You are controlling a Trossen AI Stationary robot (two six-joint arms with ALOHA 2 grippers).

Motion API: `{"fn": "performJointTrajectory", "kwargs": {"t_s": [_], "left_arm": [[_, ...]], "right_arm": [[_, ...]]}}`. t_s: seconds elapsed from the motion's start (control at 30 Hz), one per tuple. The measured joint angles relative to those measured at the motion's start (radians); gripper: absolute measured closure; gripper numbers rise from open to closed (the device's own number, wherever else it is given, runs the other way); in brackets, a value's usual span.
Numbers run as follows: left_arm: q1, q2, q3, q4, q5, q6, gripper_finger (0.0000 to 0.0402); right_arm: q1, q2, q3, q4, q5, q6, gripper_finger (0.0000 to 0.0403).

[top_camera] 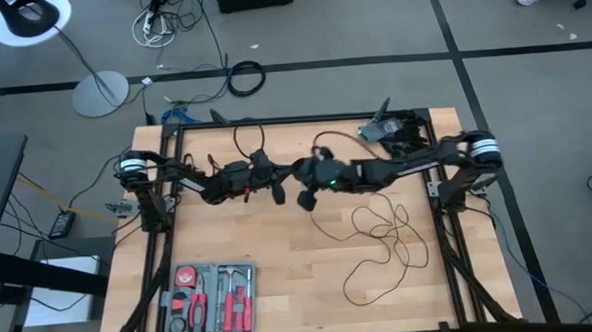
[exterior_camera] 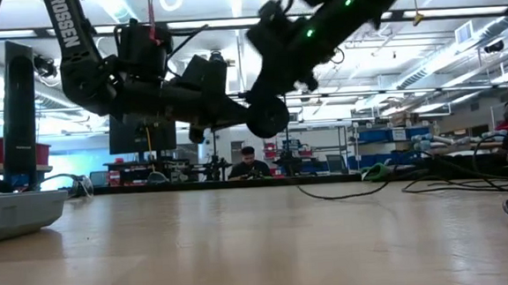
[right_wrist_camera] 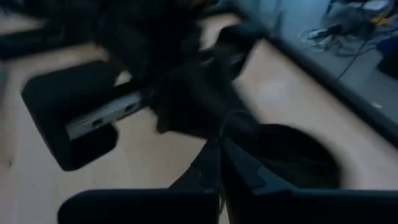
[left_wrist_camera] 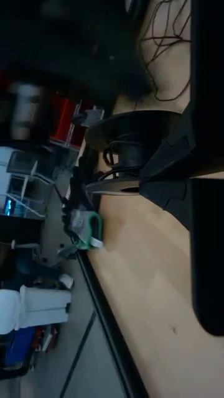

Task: Coil cords
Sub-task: Coil the black wire on the spool

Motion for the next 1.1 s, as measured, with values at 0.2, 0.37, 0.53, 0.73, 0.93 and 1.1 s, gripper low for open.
{"fn": "performJointTrajectory", "kwargs": {"t_s": [0.2, 0.37, 0.53, 0.73, 0.93, 1.1], "left_arm": [[0.000, 0.000, 0.001, 0.051, 0.002, -0.016, 0.0401], [0.000, 0.000, -0.037, 0.181, 0.059, -0.022, 0.0401], [0.001, 0.000, -0.108, 0.272, 0.065, -0.028, 0.0401], [-0.004, -0.001, -0.160, 0.273, 0.067, -0.034, 0.0401], [-0.002, -0.001, -0.193, 0.289, 0.061, -0.035, 0.0401], [-0.002, -0.001, -0.191, 0.296, 0.061, -0.035, 0.0401]], "right_arm": [[0.025, 0.091, 0.009, -0.023, 0.002, 0.050, 0.0403], [0.040, 0.071, -0.091, 0.001, 0.091, 0.141, 0.0402], [0.041, 0.037, -0.236, 0.241, 0.113, 0.181, 0.0402], [0.026, 0.029, -0.376, 0.545, 0.105, 0.189, 0.0395], [0.021, 0.030, -0.446, 0.609, 0.065, 0.281, 0.0373], [0.021, 0.035, -0.452, 0.615, 0.002, 0.289, 0.0358]]}}
